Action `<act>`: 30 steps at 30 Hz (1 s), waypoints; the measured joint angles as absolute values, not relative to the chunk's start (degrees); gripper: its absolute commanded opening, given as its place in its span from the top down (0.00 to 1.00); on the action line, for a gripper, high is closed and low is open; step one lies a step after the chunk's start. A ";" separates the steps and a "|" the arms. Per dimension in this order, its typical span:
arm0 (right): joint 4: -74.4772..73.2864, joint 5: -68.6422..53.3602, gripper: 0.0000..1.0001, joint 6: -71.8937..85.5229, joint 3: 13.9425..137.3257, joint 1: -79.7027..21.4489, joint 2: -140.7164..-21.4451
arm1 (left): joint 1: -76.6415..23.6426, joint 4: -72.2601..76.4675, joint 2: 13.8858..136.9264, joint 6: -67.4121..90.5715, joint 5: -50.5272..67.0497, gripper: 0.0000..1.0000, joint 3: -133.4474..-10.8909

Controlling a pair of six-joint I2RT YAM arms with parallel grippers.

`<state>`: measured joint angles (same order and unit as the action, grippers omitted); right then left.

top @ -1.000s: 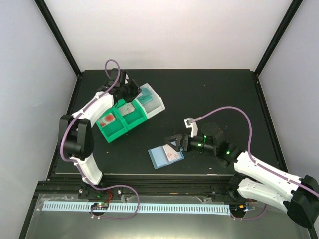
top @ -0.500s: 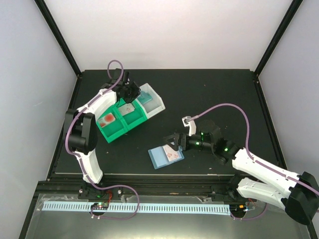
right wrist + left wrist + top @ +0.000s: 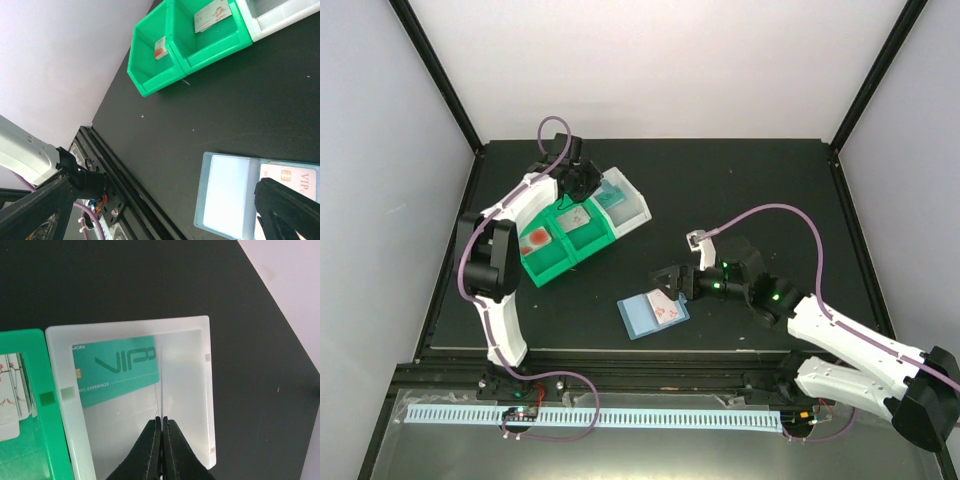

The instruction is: Take the credit cards out of the card holder

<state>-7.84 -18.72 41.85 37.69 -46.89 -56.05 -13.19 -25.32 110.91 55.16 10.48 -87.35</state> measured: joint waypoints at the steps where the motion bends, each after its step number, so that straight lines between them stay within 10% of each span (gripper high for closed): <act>1: -8.40 -18.50 0.00 41.71 37.80 -46.89 -56.05 | -13.17 -25.30 111.18 55.13 10.39 0.98 -87.77; 30: -10.04 -16.64 0.00 40.80 39.83 -46.85 -59.29 | -12.75 -25.69 118.17 52.10 7.51 0.92 -92.75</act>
